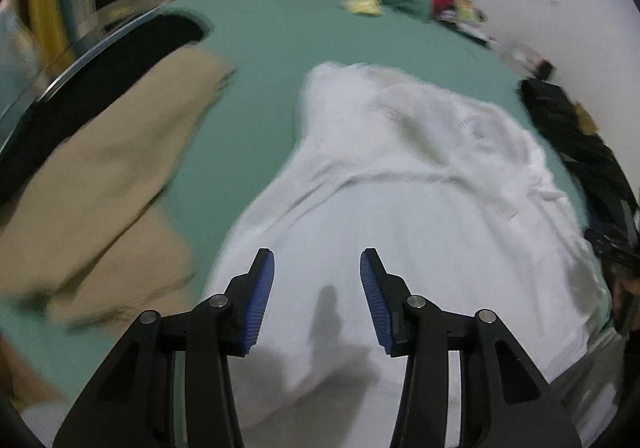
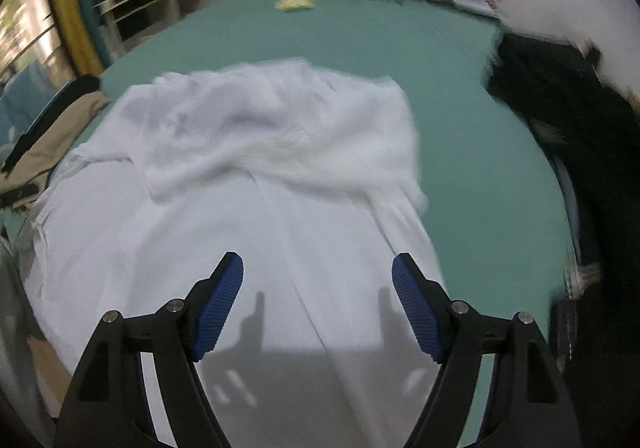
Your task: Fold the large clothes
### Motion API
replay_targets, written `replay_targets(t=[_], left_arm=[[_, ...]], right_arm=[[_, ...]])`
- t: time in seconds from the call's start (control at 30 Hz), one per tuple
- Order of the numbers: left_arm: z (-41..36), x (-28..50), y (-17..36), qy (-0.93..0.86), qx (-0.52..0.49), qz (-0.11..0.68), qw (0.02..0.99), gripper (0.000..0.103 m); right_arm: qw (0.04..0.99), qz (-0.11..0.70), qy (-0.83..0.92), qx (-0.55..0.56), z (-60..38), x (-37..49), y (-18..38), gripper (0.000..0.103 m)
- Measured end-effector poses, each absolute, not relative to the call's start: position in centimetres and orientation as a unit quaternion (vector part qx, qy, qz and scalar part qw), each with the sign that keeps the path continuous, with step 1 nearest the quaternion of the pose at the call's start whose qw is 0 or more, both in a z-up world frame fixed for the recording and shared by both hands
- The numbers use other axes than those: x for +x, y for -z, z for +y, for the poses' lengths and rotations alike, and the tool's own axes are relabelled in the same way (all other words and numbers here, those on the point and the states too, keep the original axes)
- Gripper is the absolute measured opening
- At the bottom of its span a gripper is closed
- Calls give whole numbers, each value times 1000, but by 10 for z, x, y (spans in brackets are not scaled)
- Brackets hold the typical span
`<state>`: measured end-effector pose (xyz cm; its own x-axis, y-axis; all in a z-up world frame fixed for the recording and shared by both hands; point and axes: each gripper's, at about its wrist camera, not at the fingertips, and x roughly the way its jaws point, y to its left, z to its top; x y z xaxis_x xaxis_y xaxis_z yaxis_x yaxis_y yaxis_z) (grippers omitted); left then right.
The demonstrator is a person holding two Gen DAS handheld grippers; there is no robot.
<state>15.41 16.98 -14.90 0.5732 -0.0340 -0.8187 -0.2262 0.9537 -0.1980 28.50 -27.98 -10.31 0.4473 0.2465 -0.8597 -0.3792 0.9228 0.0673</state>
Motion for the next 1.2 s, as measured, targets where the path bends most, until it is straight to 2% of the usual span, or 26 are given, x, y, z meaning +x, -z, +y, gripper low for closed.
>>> replay_targets(t=[0.07, 0.1, 0.27, 0.37, 0.43, 0.5, 0.53, 0.73, 0.93, 1.0, 1.07, 1.13, 1.2], left_arm=[[185, 137, 157, -70, -162, 461, 869, 59], [188, 130, 161, -73, -172, 462, 867, 61], [183, 125, 166, -53, -168, 463, 869, 62], [168, 132, 183, -34, -131, 512, 848, 62], [161, 131, 185, -38, -105, 518, 848, 61], [156, 132, 183, -18, -98, 525, 846, 25], [154, 133, 184, -11, -94, 533, 841, 3], [157, 118, 159, -18, -76, 523, 849, 3], [188, 104, 163, -45, -81, 568, 818, 4], [196, 102, 154, -50, -90, 561, 822, 13], [199, 104, 142, -48, -100, 537, 836, 54], [199, 107, 132, -52, -108, 510, 852, 64], [198, 116, 139, -51, -113, 513, 849, 64]], right_arm=[[839, 518, -160, -40, -308, 273, 111, 77], [837, 524, -155, -33, -317, 268, 113, 77], [828, 549, -113, 4, -355, 247, 125, 77], [821, 561, -101, 37, -371, 245, 129, 77], [814, 566, -113, 68, -379, 245, 135, 77], [814, 565, -115, 69, -380, 243, 136, 77], [816, 564, -110, 67, -381, 243, 134, 77], [828, 545, -87, 95, -393, 240, 110, 77], [807, 569, -95, 126, -397, 242, 141, 77], [810, 563, -104, 124, -392, 245, 141, 77], [809, 565, -113, 117, -386, 247, 142, 77], [808, 565, -125, 111, -380, 246, 143, 77], [807, 567, -135, 89, -368, 244, 144, 70]])
